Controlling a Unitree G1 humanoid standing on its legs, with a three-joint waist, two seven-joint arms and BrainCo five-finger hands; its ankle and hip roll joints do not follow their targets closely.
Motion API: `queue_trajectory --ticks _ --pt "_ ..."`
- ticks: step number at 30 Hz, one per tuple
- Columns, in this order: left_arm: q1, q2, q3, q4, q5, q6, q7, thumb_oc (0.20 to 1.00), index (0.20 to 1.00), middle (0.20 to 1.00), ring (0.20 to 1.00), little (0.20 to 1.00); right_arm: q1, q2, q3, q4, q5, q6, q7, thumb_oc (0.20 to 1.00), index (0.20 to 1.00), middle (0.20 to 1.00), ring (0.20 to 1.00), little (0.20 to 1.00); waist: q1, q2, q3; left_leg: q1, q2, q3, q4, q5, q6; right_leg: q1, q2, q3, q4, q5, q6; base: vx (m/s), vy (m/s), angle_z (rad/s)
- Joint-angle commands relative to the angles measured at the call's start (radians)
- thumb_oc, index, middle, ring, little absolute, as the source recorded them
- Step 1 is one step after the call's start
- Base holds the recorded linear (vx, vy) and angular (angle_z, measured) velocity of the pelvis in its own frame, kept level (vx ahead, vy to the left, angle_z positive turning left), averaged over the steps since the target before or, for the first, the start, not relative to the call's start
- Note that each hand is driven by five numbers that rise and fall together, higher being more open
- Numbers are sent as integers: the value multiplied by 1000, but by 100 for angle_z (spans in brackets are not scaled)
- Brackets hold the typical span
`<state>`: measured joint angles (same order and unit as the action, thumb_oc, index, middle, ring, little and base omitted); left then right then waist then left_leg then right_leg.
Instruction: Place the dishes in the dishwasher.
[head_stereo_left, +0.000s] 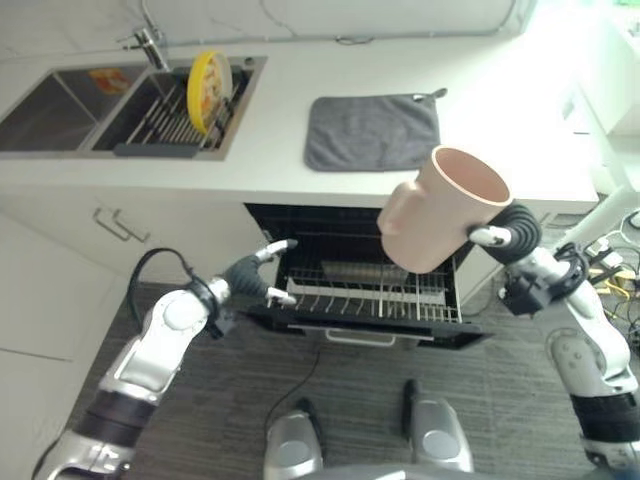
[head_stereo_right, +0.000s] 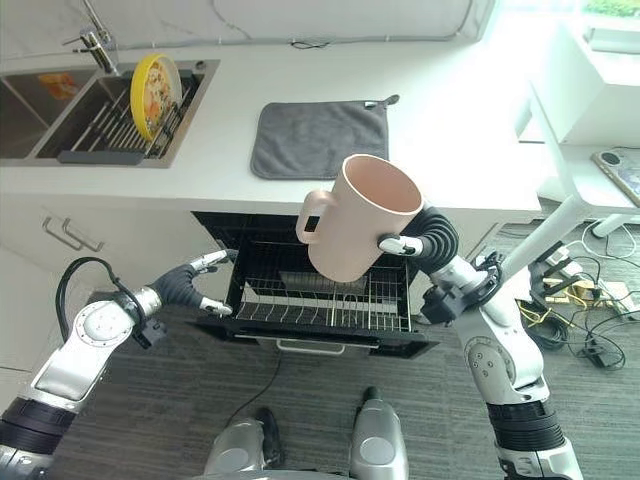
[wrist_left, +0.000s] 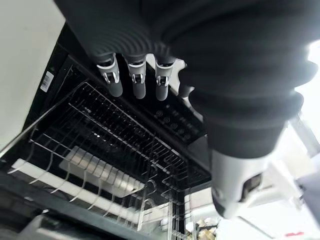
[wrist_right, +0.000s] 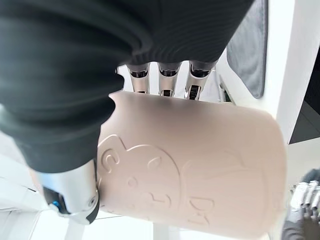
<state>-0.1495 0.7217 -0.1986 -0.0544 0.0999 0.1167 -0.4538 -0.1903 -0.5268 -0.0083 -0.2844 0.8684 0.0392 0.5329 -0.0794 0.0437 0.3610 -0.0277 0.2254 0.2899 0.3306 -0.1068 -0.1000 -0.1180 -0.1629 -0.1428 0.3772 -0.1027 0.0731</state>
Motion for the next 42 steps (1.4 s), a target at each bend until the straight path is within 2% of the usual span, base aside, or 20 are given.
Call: queue_trajectory --ticks 1,3,10,13,16,18,19,21,23,25,28,31,39,41,42 --pt "6 16 -8 -19 80 18 -24 1000 1000 1000 1000 1000 0 16 -18 -83 65 -4 34 200 200 200 200 200 -18 -26 -59 -52 33 -43 106 34 7 97 19 -1 -75 -19 2 131 10 -9" --pt "-8 -8 -43 13 124 47 -31 1000 1000 1000 1000 1000 4 19 -15 -78 62 10 48 200 200 200 200 200 -23 -27 -64 -45 41 -40 111 42 3 110 20 3 -80 -17 4 123 7 -19" --pt "-16 -71 -121 169 264 36 46 1000 1000 1000 1000 1000 19 55 -25 -91 56 90 87 200 200 200 200 200 -39 -32 -77 -42 61 -27 134 72 -9 140 25 18 -95 -9 6 90 6 -7" --pt "-14 -125 -192 327 318 51 99 1000 1000 1000 1000 1000 27 90 -23 -96 44 135 120 200 200 200 200 200 -49 -34 -91 -45 77 -15 143 103 -18 160 30 24 -112 5 5 78 -2 -11" --pt "-10 -157 -210 428 345 58 121 1000 1000 1000 1000 1000 26 102 -25 -98 38 156 133 200 200 200 200 200 -52 -36 -97 -50 84 -12 150 114 -21 166 30 25 -115 10 5 31 4 -15" --pt "-5 -188 -217 520 370 58 176 1000 1000 1000 1000 1000 29 112 -25 -104 35 178 140 200 200 200 200 200 -58 -40 -102 -52 88 -8 152 127 -26 168 30 29 -119 18 6 41 5 -2" --pt "-1 -214 -210 599 365 37 235 1000 1000 1000 1000 1000 38 118 -22 -107 28 185 147 200 200 200 200 200 -63 -43 -109 -52 91 -1 147 137 -28 171 31 32 -129 25 5 36 2 -1" --pt "5 -225 -204 623 360 25 264 1000 1000 1000 1000 1000 47 118 -25 -110 27 186 151 200 200 200 200 200 -64 -43 -111 -52 92 1 144 146 -29 174 34 33 -134 27 3 29 8 -5" --pt "29 -238 -191 638 356 -14 308 1000 1000 1000 1000 1000 63 107 -48 -105 32 183 164 200 200 200 200 200 -61 -36 -116 -56 90 -6 139 167 -36 181 40 33 -146 29 -4 42 47 -9" --pt "51 -240 -181 605 353 -39 346 1000 1000 1000 1000 1000 86 83 -72 -110 56 165 154 200 200 200 200 200 -49 -33 -124 -65 78 -19 143 149 -31 178 33 20 -148 36 0 31 20 5" --pt "67 -234 -169 588 328 -79 401 1000 1000 1000 1000 1000 109 82 -84 -127 66 170 151 200 200 200 200 200 -49 -30 -129 -76 78 -28 143 159 -32 170 33 7 -142 41 2 26 -9 15" --pt "75 -227 -158 563 324 -97 416 1000 1000 1000 1000 1000 120 90 -90 -132 60 175 154 200 200 200 200 200 -46 -28 -138 -78 77 -27 133 159 -30 171 34 -1 -146 42 2 31 -2 10" --pt "70 -227 -163 525 302 -103 424 1000 1000 1000 1000 1000 107 86 -95 -142 67 191 126 200 200 200 200 200 -41 -27 -148 -85 71 -32 135 131 -28 173 25 -4 -144 32 0 8 -2 0" --pt "73 -221 -150 503 273 -133 458 1000 1000 1000 1000 1000 110 88 -93 -141 68 180 109 200 200 200 200 200 -36 -29 -152 -77 67 -26 114 123 -29 181 21 -13 -163 36 2 -107 13 3" --pt "70 -211 -134 464 237 -171 505 1000 1000 1000 1000 1000 105 89 -91 -128 75 142 97 200 200 200 200 200 -24 -38 -166 -50 41 -16 60 96 -25 201 14 -36 -210 47 11 -187 16 6"
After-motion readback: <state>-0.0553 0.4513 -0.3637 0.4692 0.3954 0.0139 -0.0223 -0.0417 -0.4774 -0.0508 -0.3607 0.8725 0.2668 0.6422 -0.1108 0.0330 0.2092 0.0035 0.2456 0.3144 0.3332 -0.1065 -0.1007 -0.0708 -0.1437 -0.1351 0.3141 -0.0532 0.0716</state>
